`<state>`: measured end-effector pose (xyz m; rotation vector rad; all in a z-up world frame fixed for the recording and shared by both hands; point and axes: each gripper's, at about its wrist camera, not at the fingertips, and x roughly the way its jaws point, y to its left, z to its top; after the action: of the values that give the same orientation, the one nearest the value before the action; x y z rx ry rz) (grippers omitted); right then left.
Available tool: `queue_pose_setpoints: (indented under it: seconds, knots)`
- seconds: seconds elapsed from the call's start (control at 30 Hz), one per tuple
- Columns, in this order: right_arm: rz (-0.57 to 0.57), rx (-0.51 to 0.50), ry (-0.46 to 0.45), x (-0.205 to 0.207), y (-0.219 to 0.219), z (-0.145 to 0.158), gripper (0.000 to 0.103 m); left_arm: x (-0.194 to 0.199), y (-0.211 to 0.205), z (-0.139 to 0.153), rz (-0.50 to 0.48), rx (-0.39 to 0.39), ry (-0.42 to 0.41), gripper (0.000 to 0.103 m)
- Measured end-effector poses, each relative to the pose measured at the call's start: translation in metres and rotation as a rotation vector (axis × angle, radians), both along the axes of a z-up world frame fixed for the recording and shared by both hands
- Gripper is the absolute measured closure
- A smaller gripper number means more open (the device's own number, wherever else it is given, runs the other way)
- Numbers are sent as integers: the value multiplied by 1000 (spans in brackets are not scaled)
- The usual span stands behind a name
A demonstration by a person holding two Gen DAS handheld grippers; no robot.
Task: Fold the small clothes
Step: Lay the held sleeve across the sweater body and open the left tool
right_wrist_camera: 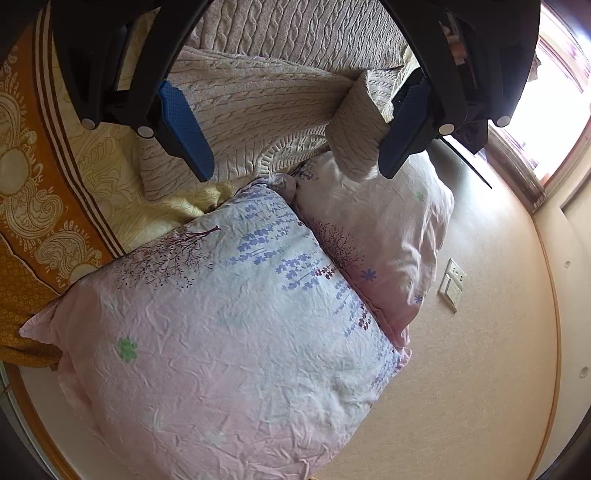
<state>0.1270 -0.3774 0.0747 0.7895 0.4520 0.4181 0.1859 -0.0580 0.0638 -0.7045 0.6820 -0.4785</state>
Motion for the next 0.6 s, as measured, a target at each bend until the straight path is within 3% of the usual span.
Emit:
queue_pose_setpoints:
  seconds: [0.2,0.27,0.33,0.37,0.43,0.5,0.6]
  knots:
    - [57,25,118,15,3,-19,11,-7,-83,-36,-156,463,9,96]
    - [85,22,163,20,8,-26,13,-16,-105,-42,-225,652,-48,89]
    - [103,11,195,23,12,-32,16,-30,-122,-44,-273,796,-114,68]
    - [108,4,207,24,14,-34,17,-38,-128,-42,-291,834,-157,63]
    - [116,-4,232,27,15,-39,22,-52,-136,-36,-299,900,-225,38]
    - [117,-14,259,30,15,-44,26,-60,-133,-29,-273,954,-247,32]
    - [123,-35,293,34,17,-51,37,-64,-110,-19,-251,973,-228,31]
